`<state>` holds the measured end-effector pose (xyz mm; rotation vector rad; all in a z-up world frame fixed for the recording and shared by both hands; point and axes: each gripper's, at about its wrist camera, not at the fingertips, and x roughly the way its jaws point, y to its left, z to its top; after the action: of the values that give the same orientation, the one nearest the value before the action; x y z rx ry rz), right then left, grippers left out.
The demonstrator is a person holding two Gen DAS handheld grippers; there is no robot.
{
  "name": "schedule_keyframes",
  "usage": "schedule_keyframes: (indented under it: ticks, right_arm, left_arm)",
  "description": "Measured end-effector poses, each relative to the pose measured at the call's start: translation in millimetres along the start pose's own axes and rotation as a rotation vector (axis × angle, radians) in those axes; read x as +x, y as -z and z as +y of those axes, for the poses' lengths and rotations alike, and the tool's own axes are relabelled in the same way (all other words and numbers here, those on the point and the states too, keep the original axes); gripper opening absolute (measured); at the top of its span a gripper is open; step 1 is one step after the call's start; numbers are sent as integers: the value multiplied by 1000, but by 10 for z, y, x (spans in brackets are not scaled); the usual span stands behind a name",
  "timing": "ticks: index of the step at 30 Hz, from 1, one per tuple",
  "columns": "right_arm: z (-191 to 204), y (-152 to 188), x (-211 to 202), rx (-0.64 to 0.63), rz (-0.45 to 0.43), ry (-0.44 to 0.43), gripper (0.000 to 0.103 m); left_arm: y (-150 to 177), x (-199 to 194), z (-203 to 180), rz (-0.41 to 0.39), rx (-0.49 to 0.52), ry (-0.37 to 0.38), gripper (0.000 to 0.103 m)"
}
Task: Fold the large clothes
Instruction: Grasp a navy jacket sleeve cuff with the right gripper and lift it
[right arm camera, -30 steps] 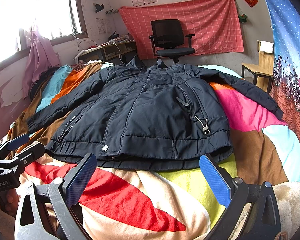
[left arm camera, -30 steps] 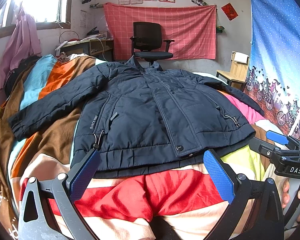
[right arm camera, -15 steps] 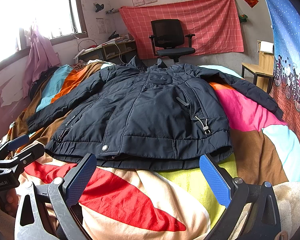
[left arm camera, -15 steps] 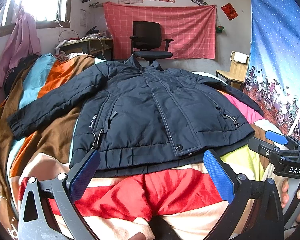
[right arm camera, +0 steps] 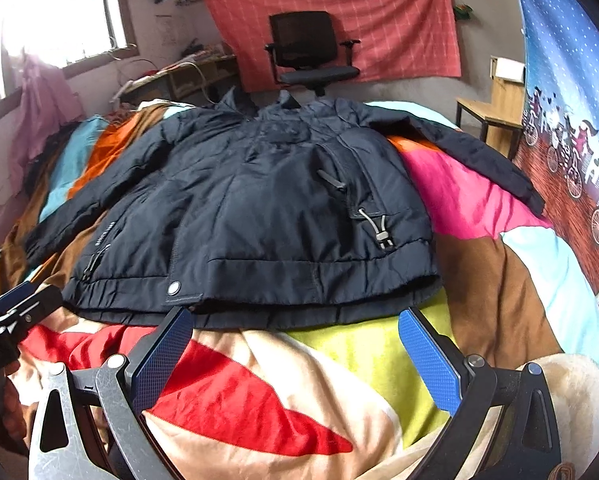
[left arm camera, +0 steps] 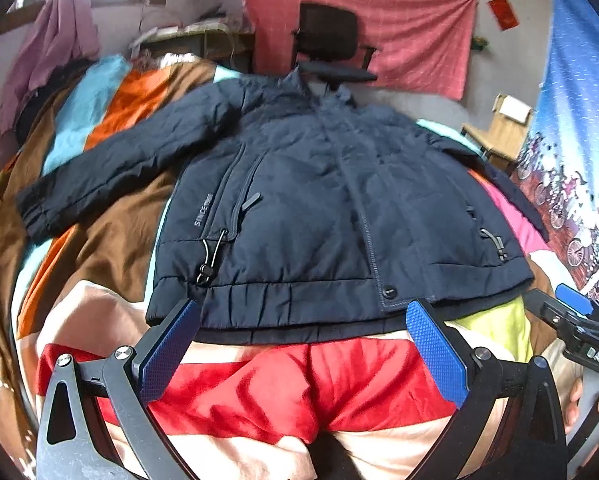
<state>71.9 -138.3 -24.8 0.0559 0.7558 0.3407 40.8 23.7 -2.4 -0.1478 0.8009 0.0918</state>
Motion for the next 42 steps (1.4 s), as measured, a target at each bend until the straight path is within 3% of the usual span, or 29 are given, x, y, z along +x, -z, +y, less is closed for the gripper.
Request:
schedule_keyframes:
  ticks: [3,7,13,19,22,27,34,39,42]
  right_arm:
    - [-71,-120,39,-12,0,-38,103]
    - [-136,-334,29,-45,-54,-47,103]
    - [-247,-748,100,-58,-126,-3,103]
    - [-567,-1054,215,4,-220,72,103]
    - [-860,-1193,447,116,-156,52,103]
    - [-1520,-1260,798,415,-81,62,103]
    - [-2414,-1284,1222,741,-114,144,103]
    - [-2957,-1222,1445,956,-167,130,103]
    - [-3175,-1135,1518,1084,-209,109,91]
  left_arm:
    - [-258,89,18,76,-30,-8,101]
    - [-651,88,-77,71,-14,-35,101]
    - [-1274,168,-484,48,129,-73,101]
    - [-1808,685,-784,128,217,-66,101]
    - [-2065,1025,-935,133,251,-34,101]
    - [-2467,1811,-1148,88,280,87,101]
    - [-2825,3026,-1428,101,320,135,101]
    - [-2967,3779,-1806,46,448,154,101]
    - [-3053,4168,-1908,81,429,180,101]
